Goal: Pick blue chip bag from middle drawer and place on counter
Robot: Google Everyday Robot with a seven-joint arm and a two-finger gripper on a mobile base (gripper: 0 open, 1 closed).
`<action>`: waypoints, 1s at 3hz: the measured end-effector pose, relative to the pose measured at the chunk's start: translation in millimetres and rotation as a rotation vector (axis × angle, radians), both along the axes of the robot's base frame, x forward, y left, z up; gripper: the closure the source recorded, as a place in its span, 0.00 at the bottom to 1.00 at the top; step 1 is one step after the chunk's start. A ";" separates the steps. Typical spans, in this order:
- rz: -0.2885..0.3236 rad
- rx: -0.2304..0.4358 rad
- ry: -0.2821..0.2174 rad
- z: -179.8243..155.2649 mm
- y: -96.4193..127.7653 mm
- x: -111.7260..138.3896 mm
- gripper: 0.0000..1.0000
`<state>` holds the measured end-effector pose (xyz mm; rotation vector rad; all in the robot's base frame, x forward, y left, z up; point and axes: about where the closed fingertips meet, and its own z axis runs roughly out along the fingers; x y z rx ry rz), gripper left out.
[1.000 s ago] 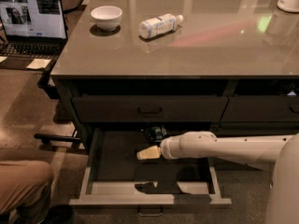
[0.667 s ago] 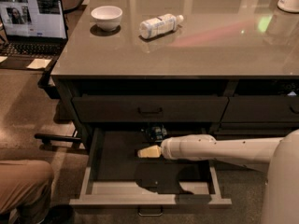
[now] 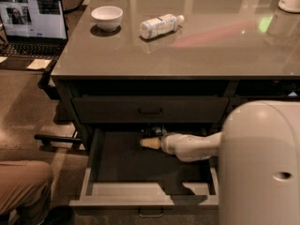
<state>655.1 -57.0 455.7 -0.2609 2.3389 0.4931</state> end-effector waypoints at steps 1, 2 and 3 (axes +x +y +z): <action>-0.047 -0.008 -0.031 -7.9 -0.5 21.4 0.00; -0.062 0.012 -0.037 -21.4 1.0 39.3 0.00; -0.048 0.033 -0.052 -28.2 6.7 56.6 0.00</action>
Offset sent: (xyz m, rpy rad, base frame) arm 0.0688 -0.0004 -0.0334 0.0346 -0.0618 -0.0658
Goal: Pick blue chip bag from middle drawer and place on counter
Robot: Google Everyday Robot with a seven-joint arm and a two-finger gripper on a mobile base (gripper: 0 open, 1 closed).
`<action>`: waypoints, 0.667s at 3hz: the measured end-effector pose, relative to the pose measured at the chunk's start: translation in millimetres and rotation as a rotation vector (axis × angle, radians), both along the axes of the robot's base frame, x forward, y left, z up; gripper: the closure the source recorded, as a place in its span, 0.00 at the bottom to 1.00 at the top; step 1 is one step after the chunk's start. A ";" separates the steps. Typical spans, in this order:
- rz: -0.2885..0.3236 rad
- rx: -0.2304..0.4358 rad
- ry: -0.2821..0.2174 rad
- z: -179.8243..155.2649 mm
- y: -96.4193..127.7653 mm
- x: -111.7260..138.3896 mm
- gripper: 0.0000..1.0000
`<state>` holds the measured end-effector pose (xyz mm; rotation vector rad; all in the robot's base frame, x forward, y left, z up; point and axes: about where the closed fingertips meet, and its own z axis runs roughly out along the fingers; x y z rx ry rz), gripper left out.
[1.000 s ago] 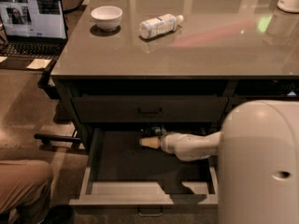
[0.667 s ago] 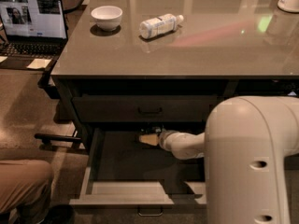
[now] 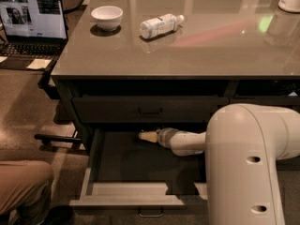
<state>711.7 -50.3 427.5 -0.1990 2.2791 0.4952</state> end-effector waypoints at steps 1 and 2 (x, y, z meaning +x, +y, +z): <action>0.016 0.012 -0.015 -4.2 9.8 16.2 0.00; 0.024 0.019 -0.009 -14.3 20.3 30.4 0.00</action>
Offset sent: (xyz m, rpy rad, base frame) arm 0.0499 0.0288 -0.0260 0.0260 -0.0023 0.0304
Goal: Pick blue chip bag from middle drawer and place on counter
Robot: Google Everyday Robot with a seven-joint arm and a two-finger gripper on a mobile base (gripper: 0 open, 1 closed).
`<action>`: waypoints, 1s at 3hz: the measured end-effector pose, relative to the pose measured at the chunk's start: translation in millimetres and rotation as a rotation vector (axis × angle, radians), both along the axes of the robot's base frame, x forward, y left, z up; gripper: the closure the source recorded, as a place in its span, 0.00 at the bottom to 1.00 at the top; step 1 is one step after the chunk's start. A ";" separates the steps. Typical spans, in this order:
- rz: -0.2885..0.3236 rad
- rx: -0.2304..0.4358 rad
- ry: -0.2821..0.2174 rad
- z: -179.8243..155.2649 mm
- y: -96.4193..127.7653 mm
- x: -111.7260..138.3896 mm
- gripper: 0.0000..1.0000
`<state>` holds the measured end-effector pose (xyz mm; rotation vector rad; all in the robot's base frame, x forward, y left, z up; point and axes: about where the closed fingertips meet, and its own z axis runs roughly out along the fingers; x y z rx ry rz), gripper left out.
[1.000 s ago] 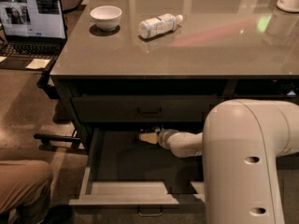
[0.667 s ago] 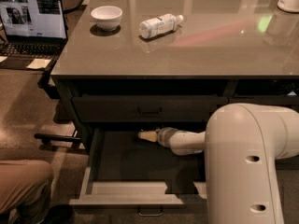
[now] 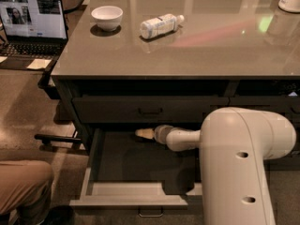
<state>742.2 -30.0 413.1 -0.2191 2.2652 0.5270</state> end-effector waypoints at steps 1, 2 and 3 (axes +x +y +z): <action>-0.008 0.001 0.022 -15.5 6.3 9.9 0.18; -0.024 0.005 0.052 -33.3 8.8 14.8 0.43; -0.038 -0.001 0.068 -43.4 7.0 14.8 0.65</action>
Offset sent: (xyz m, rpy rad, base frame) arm 0.0212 0.0077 -0.0528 0.0082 0.0861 -0.0465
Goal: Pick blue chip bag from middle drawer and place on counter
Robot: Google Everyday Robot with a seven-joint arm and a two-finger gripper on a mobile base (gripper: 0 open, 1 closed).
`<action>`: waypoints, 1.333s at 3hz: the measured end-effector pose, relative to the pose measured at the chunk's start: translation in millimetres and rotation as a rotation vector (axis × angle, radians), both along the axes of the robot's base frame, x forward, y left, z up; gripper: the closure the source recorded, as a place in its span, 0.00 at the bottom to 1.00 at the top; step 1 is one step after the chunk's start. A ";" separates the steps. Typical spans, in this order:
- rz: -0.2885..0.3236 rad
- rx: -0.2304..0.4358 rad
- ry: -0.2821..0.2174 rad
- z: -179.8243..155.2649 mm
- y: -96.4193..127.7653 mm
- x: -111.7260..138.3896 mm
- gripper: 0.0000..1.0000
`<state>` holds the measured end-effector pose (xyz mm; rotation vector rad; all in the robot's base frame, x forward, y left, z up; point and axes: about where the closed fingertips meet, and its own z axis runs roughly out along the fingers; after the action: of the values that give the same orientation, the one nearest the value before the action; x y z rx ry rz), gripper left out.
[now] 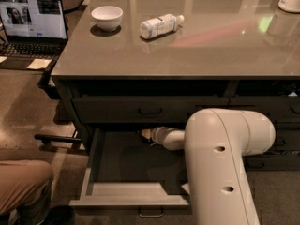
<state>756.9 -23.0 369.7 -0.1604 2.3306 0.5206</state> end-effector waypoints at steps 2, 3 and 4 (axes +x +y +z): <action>0.034 -0.032 0.018 3.2 -10.6 -22.4 1.00; 0.127 -0.078 0.046 14.4 -23.9 -61.8 1.00; 0.246 -0.126 0.079 32.4 -40.6 -107.4 1.00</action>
Offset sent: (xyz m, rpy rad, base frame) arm -0.0576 -0.0307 0.0072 -0.0799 0.0426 0.0853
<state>649.5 -63.6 402.1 -0.4990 2.4363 0.5074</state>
